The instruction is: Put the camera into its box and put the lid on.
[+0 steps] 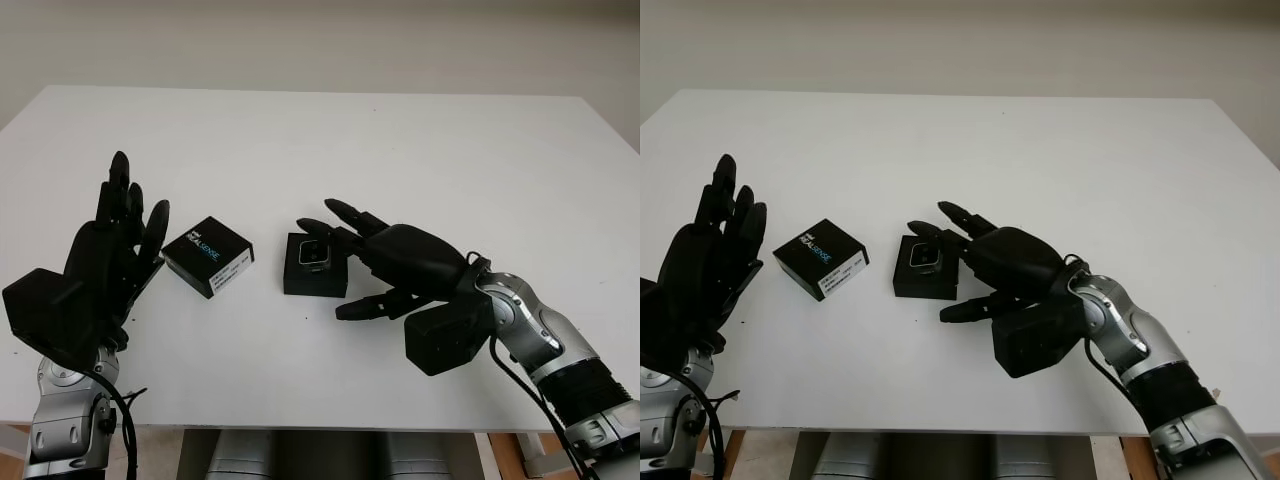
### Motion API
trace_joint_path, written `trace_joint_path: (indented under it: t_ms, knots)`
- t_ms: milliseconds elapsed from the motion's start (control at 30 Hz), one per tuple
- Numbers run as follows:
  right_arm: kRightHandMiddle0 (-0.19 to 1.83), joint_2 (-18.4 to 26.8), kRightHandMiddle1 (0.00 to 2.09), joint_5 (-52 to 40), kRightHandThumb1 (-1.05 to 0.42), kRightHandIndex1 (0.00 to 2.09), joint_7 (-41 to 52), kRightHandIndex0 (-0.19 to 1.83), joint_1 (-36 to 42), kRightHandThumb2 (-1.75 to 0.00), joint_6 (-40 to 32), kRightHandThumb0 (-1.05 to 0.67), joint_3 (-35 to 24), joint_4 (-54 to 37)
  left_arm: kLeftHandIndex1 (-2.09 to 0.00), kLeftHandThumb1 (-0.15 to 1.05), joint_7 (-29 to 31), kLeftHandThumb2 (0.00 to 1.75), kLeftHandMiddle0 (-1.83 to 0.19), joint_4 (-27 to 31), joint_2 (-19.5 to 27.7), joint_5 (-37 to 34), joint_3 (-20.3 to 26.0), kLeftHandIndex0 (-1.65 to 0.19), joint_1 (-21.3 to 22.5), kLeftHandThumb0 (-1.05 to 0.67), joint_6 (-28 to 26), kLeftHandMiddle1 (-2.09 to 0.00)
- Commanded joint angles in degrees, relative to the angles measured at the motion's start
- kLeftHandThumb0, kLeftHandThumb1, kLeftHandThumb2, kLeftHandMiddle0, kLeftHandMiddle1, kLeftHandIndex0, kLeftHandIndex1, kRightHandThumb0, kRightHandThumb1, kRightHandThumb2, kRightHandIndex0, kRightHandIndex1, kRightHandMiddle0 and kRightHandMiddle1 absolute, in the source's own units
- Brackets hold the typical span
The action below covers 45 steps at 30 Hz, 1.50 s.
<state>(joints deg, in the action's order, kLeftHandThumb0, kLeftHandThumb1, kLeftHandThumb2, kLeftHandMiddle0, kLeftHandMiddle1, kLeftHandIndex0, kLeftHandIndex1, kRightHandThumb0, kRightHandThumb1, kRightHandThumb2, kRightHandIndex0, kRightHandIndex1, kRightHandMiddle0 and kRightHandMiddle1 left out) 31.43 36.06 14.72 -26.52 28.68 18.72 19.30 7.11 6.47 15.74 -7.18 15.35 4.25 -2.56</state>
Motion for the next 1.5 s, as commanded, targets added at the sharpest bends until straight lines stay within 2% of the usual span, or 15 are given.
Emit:
trace_joint_path:
  t_ms: [0,567,733,900,1033,1200,1367,1467]
  knots:
    - [-0.02,0.9,0.07,0.81,-1.05,0.04,-0.29,-0.19,0.92,-0.46,-0.32,-0.88,0.35,-0.6,-0.05,1.05,0.07,0.44,0.15,1.13,0.41,-0.22,0.39,0.16,-0.39,-0.68,-0.16,-0.05]
    - [0.07,2.2,0.08,2.37,-1.05,0.04,3.04,-0.17,2.28,-0.46,-3.34,-0.88,1.56,-1.71,-0.05,1.05,0.51,0.44,0.16,0.93,0.63,-0.36,0.56,0.16,-0.19,-0.68,0.0,-0.05]
    - [0.0,2.19,0.04,2.18,-1.05,0.03,4.04,-0.19,2.11,-0.49,-3.94,-0.9,1.56,-1.9,-0.05,1.05,0.25,0.45,0.15,0.89,0.56,-0.13,0.51,0.16,-0.07,-0.67,-0.05,-0.05]
    - [-0.11,0.44,0.01,-1.74,-1.05,0.0,1.0,-0.19,1.82,-0.5,-4.28,-0.87,-1.32,-2.09,-0.05,1.05,0.24,0.45,0.15,0.99,0.69,-0.18,0.6,0.16,0.11,-0.67,-0.28,-0.05]
    - [-0.12,-3.09,0.02,-8.39,-1.05,0.02,-2.47,-0.16,0.57,-0.5,-6.34,-0.83,-5.66,-2.45,-0.07,1.05,-1.91,0.44,0.11,1.02,-0.21,0.69,0.81,0.12,0.41,-0.67,0.42,-0.07]
    - [-0.12,-5.47,0.04,-17.39,-1.05,0.03,-1.18,-0.17,-0.96,-0.49,-10.24,-0.8,-10.46,-3.75,-0.1,1.05,-6.59,0.32,-0.02,1.03,-1.28,3.52,0.64,0.04,1.12,-0.68,1.48,-0.09]
    - [-0.13,-6.09,0.04,-23.65,-1.05,0.03,1.29,-0.18,-2.42,-0.49,-17.96,-0.79,-14.34,-5.83,-0.13,1.05,-11.66,0.2,-0.19,1.86,0.27,13.53,-1.59,-0.08,0.99,-0.64,0.65,-0.09]
    - [-0.13,-6.16,0.04,-26.02,-1.05,0.03,2.73,-0.18,-2.63,-0.49,-20.96,-0.78,-15.58,-6.8,-0.13,1.05,-12.41,0.14,-0.21,3.0,1.07,17.87,-2.92,-0.1,0.43,-0.63,-0.14,-0.07]
